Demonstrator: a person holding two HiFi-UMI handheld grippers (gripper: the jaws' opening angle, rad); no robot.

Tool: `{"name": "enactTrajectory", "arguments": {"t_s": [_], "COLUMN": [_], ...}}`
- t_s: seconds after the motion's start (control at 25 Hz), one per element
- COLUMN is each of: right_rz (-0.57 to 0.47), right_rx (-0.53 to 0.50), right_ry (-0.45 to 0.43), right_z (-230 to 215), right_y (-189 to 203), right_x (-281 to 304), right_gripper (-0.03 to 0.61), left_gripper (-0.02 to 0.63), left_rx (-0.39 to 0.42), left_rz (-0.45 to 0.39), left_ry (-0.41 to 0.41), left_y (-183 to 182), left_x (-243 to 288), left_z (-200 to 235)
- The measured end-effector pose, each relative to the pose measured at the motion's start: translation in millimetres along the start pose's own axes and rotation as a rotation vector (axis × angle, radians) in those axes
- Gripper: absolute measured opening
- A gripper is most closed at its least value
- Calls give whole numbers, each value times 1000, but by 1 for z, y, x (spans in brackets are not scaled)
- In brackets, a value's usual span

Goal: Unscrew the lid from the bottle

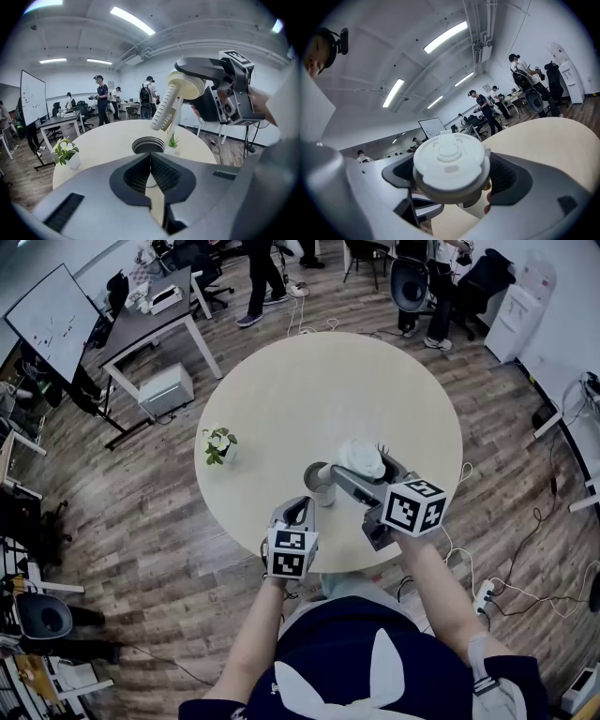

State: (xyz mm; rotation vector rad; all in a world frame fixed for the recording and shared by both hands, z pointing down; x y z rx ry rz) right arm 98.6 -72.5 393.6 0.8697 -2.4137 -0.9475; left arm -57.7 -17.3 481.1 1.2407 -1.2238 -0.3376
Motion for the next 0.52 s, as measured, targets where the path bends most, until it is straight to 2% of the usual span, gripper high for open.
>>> {"name": "enactTrajectory", "arguments": {"t_s": [0.52], "right_rz": [-13], "right_rx": [-35], "right_ry": [-18], "right_z": [5], "right_y": [-6], "right_x": [-6], "right_gripper": [468], "left_gripper": [23], "left_rx": [3], "left_rz": [1], "left_ry": [-6], "left_y": [5], "left_x": [-7], "left_z": [-12]}}
Point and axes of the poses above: the fingertips, and each gripper's own axes: x forward along the fingers, z to its left, y out of its underside, the point moved 6 cm from there along -x, backward along the fingers, and after that the axes turned 11 degrees about x, right-handed, at the moved point
